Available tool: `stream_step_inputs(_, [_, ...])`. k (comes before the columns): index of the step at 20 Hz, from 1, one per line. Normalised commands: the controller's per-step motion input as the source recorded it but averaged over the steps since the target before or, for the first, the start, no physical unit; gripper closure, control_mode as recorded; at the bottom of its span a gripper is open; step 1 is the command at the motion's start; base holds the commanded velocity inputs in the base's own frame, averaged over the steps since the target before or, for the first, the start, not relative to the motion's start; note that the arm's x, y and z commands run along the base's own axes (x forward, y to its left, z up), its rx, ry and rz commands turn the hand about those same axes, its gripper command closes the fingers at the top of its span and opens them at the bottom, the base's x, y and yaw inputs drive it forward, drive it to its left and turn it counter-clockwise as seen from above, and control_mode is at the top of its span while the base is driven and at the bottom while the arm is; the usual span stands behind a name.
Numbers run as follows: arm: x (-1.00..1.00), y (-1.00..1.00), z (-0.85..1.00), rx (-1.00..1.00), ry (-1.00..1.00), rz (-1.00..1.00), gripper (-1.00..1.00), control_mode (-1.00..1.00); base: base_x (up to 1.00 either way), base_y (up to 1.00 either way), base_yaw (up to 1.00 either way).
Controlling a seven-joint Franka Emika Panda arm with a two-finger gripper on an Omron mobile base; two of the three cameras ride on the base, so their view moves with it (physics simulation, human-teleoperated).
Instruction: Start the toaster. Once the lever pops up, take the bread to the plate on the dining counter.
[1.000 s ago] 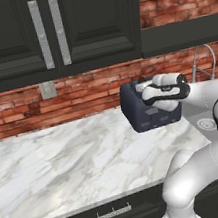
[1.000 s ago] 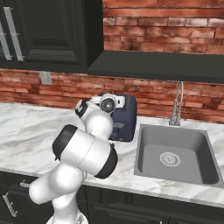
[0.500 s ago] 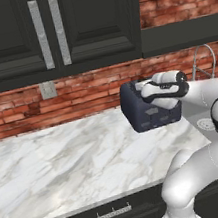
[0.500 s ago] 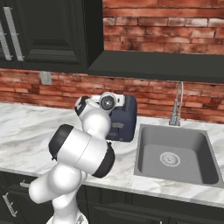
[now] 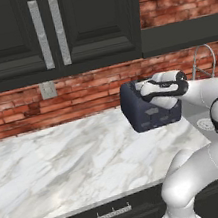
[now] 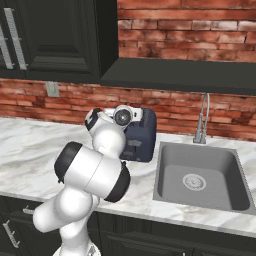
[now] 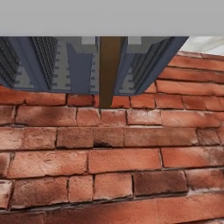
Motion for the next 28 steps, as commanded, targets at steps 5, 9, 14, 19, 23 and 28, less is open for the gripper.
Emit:
stream_step_inputs(5, [0.0,0.0,0.0,0.0,0.0,0.0,1.0,-1.0,0.0,0.0,0.0])
stream_step_inputs(9, [0.0,0.0,0.02,0.0,-0.1,0.0,1.0,-1.0,0.0,0.0,0.0])
stream_step_inputs(14, [-0.02,0.0,0.36,0.0,-0.14,0.0,1.0,-1.0,0.0,0.0,0.0])
stream_step_inputs(19, [-0.23,0.0,0.5,0.0,-0.02,0.0,1.0,-1.0,0.0,0.0,0.0])
stream_step_inputs(23, [-0.69,0.0,0.47,-0.02,-0.02,0.0,1.0,-1.0,0.0,0.0,0.0])
stream_step_inputs(28, [-0.7,0.0,0.52,-0.03,0.0,0.0,1.0,-1.0,0.0,0.0,0.0])
